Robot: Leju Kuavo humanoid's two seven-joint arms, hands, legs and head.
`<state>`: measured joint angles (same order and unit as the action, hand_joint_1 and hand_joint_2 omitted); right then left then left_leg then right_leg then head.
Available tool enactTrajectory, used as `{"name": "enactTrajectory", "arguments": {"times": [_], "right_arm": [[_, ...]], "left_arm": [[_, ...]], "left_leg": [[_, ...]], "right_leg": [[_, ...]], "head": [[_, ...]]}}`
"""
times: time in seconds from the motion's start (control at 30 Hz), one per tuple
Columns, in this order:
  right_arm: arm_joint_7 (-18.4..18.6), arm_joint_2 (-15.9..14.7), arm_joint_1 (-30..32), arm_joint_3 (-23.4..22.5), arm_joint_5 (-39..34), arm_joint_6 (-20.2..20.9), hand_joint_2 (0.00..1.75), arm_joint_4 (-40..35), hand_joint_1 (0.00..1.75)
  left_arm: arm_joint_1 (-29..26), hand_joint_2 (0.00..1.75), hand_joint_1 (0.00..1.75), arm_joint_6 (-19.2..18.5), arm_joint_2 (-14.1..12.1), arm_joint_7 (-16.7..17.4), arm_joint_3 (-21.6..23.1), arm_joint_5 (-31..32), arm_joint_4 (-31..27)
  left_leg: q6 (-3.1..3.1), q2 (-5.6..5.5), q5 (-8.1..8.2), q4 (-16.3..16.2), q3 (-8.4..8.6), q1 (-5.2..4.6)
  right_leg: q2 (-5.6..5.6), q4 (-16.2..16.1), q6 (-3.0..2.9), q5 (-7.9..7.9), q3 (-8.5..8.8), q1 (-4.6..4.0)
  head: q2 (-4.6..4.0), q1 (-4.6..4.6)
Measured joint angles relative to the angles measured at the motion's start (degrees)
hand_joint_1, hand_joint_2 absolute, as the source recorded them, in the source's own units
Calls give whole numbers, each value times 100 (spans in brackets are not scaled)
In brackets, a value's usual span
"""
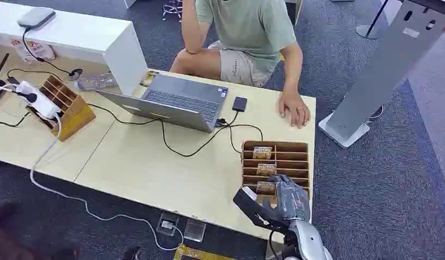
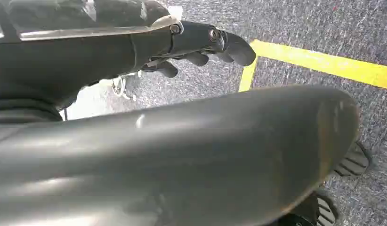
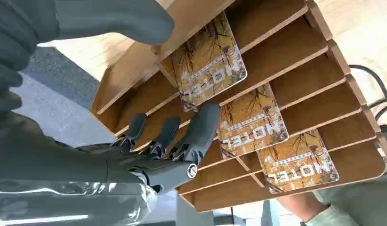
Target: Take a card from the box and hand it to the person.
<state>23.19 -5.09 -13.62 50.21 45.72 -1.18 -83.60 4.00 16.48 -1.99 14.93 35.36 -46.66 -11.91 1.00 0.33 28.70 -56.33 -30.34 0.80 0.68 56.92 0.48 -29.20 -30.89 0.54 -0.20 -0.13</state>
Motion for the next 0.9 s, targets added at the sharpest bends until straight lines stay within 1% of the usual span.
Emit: {"name": "enactTrajectory", "arguments": {"times": [0.07,0.1,0.17,0.23,0.27,0.3,0.33,0.37,0.4,0.43,0.9], "right_arm": [[0,0,-3,0,-4,-2,175,4,68],[0,0,-4,0,-4,-4,175,4,72],[0,0,-8,0,-7,-4,175,4,94],[0,0,-17,0,-7,-6,175,13,98],[0,0,-24,0,-15,-6,175,17,96],[0,0,-30,0,-15,-6,175,20,98],[0,0,-38,0,-20,-6,175,24,94],[0,2,-34,2,-24,-4,175,39,96],[0,2,-32,2,-28,-4,175,55,91],[0,2,-32,2,-39,-4,175,57,94],[-7,11,-19,2,-66,-50,175,133,93]], "left_arm": [[0,0,0,0,0,0,-2,-4,0],[0,0,0,5,0,0,0,-4,0],[0,0,0,7,0,0,0,-4,0],[0,0,0,13,0,0,0,-7,0],[1,0,0,18,0,0,0,-11,0],[0,0,0,22,0,0,0,-13,0],[1,0,0,33,-2,0,0,-17,0],[1,0,0,35,-2,0,2,-20,0],[1,0,0,35,-2,0,2,-20,0],[1,0,0,35,-2,0,2,-20,2],[3,0,0,24,-4,-7,66,-9,0]], "left_leg": [[0,0,0,0,1,0],[0,0,0,0,1,0],[0,0,0,0,1,0],[0,0,0,0,1,0],[0,0,0,0,1,0],[0,0,0,0,1,0],[0,0,0,0,2,0],[0,0,0,0,1,0],[0,0,0,0,1,0],[0,0,0,0,1,0],[0,0,0,0,2,0]], "right_leg": [[0,0,0,0,0,0],[0,0,0,0,1,0],[0,0,0,0,1,0],[0,0,0,0,1,0],[0,0,0,0,1,0],[0,0,0,0,1,0],[0,0,0,0,1,0],[0,0,0,0,1,0],[0,0,0,0,0,0],[0,0,0,0,0,0],[0,0,0,0,0,0]], "head": [[0,0],[0,0],[0,0],[0,0],[0,0],[0,2],[0,0],[0,2],[0,0],[0,0],[0,0]]}}
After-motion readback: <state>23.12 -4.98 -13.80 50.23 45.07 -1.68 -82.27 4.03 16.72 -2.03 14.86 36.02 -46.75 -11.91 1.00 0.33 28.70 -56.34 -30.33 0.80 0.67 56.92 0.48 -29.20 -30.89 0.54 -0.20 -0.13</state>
